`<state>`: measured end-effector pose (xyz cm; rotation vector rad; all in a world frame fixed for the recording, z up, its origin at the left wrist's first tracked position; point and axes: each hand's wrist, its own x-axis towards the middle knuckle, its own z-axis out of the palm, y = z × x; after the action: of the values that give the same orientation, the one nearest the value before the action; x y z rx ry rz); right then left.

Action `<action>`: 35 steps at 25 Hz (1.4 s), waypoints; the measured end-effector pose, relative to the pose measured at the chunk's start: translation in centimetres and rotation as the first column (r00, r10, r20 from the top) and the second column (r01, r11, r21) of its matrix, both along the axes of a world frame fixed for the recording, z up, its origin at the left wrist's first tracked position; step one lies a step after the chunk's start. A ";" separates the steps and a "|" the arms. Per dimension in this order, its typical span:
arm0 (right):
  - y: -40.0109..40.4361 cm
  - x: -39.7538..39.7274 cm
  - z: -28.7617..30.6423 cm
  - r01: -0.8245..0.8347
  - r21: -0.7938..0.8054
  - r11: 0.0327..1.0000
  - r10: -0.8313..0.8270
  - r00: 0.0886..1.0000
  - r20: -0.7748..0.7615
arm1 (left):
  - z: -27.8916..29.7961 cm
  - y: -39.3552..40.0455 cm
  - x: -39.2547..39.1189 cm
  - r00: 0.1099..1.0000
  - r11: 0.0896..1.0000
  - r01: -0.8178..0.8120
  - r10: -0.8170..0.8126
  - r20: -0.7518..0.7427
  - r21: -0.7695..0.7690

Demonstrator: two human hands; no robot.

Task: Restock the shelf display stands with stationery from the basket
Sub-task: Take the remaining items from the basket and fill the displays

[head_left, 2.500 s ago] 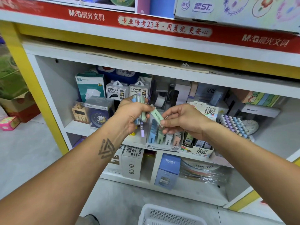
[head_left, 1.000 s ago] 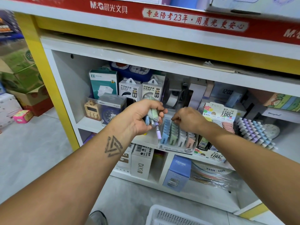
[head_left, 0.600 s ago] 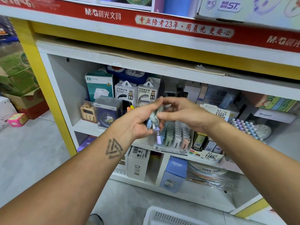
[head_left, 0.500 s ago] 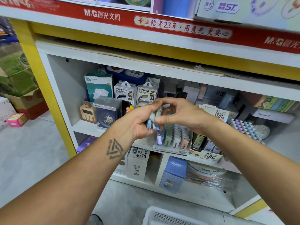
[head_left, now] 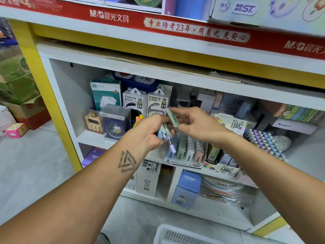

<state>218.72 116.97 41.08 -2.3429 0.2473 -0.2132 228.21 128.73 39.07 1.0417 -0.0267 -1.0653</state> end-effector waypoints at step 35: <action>-7.1 3.6 -6.4 0.186 -0.580 0.793 -0.271 0.960 -0.063 | -0.5 0.9 1.1 0.991 0.998 -0.057 0.054 -0.125 -0.014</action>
<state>222.36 109.82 34.67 -2.9323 0.6165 -0.2639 229.30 129.65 38.60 0.9530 0.0934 -1.0760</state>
